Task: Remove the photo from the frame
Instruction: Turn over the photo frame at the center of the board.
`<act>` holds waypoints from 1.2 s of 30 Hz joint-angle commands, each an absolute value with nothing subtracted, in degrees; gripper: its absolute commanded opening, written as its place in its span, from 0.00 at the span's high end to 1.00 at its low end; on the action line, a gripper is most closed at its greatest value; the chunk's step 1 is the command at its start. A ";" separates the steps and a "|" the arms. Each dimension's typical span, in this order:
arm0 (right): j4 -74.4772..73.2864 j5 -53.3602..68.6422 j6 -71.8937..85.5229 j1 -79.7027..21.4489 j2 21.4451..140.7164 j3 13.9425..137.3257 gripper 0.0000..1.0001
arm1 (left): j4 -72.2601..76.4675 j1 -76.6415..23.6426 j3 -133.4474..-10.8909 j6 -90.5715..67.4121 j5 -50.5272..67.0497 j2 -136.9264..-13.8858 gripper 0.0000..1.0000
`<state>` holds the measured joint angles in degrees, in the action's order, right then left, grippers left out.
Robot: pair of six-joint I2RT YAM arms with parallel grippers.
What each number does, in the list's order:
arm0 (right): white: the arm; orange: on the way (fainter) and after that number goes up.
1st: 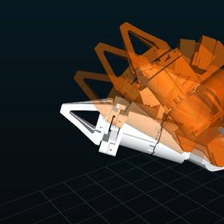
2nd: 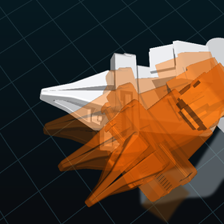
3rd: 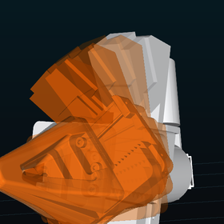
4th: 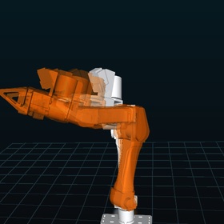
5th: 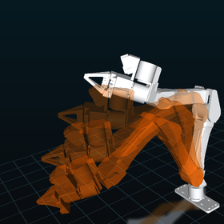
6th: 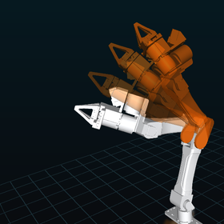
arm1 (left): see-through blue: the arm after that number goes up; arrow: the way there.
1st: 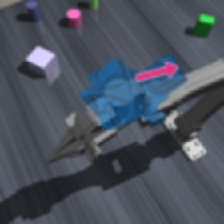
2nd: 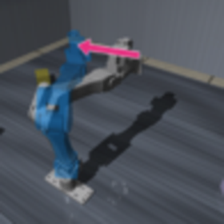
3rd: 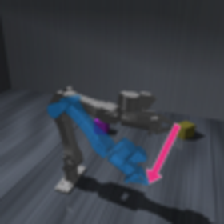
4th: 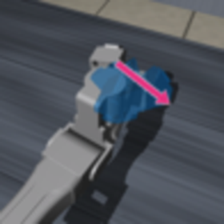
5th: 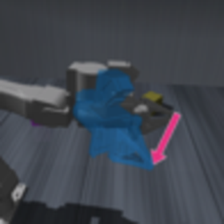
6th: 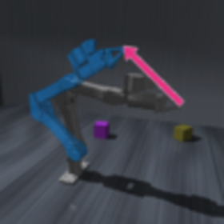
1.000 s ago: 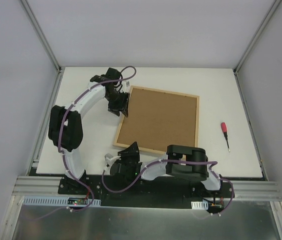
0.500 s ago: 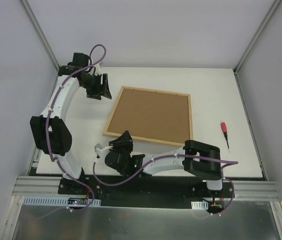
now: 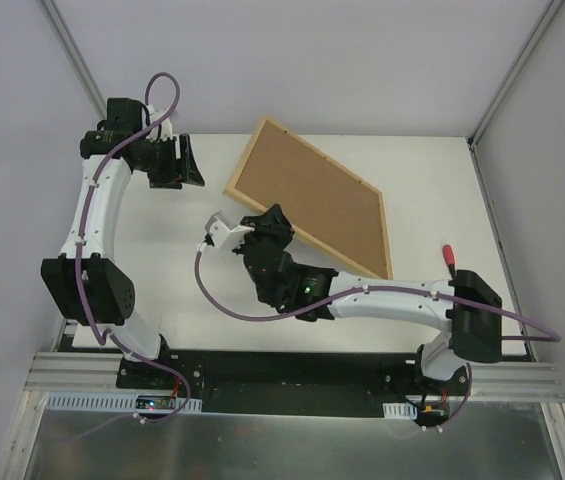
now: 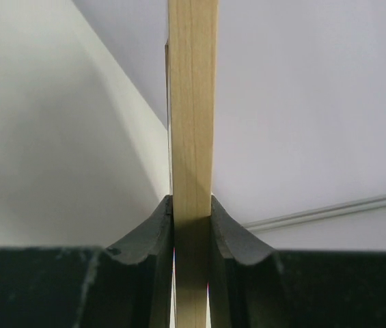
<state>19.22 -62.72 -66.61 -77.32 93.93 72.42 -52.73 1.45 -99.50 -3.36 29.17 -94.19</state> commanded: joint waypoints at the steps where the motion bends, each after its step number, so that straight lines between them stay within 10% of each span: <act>1: 24.96 -67.41 -66.97 -75.41 85.88 77.43 1.00 | -53.44 1.58 -98.70 -1.58 29.79 -89.92 0.37; 22: 22.07 -67.94 -59.16 -56.44 69.35 79.54 1.00 | -51.33 1.84 -94.57 -1.49 30.15 -86.22 0.35; 29: -23.16 -49.44 -24.64 -43.53 69.60 96.12 1.00 | -50.36 1.93 -92.90 -1.93 31.20 -84.82 0.35; 36: -25.75 -46.58 -24.70 -40.96 75.67 100.63 1.00 | -49.92 1.93 -91.67 -2.11 32.43 -83.41 0.35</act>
